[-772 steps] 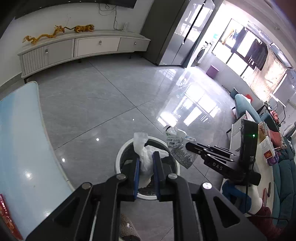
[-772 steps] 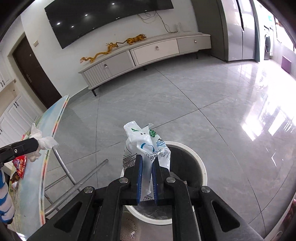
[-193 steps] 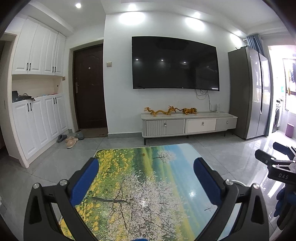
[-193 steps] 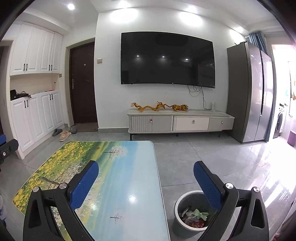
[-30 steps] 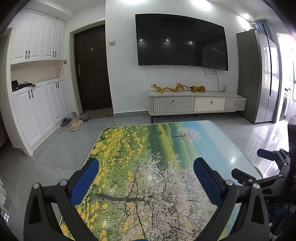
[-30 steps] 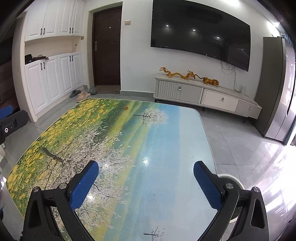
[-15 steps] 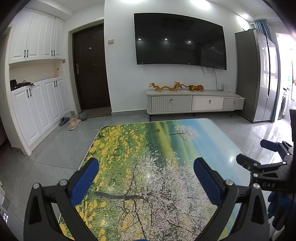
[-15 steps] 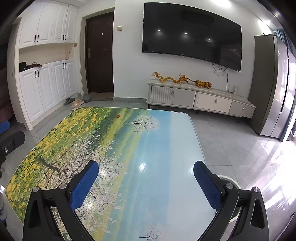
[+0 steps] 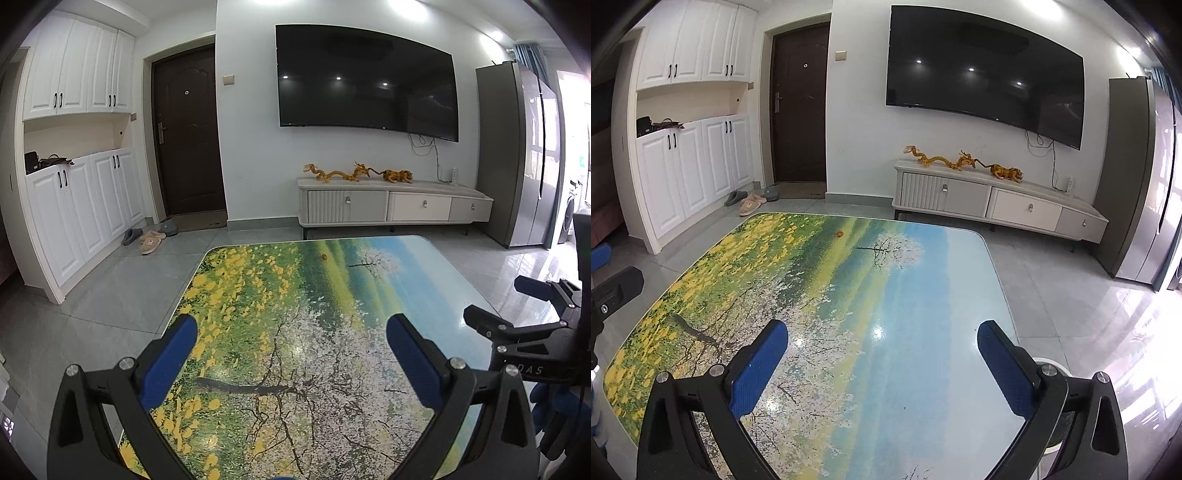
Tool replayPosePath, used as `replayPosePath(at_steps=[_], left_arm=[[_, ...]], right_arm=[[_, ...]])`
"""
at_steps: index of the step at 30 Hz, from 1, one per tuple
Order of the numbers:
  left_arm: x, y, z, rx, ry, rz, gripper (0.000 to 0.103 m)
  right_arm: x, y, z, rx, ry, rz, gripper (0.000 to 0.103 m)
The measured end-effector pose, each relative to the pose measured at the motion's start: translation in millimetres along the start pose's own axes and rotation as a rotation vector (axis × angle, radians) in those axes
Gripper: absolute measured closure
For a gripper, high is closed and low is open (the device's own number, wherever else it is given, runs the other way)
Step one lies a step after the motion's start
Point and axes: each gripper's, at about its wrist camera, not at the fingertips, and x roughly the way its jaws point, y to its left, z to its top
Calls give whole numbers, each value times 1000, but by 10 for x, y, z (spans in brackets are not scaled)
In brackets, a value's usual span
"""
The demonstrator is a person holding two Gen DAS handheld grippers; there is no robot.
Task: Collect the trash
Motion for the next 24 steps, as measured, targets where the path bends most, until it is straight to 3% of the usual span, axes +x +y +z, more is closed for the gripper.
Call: replayPosePath(at_steps=[24], left_arm=[[19,197,-19,-15,-4,13,0]], right_arm=[[-39,175,63,-6,-18,-11,0]])
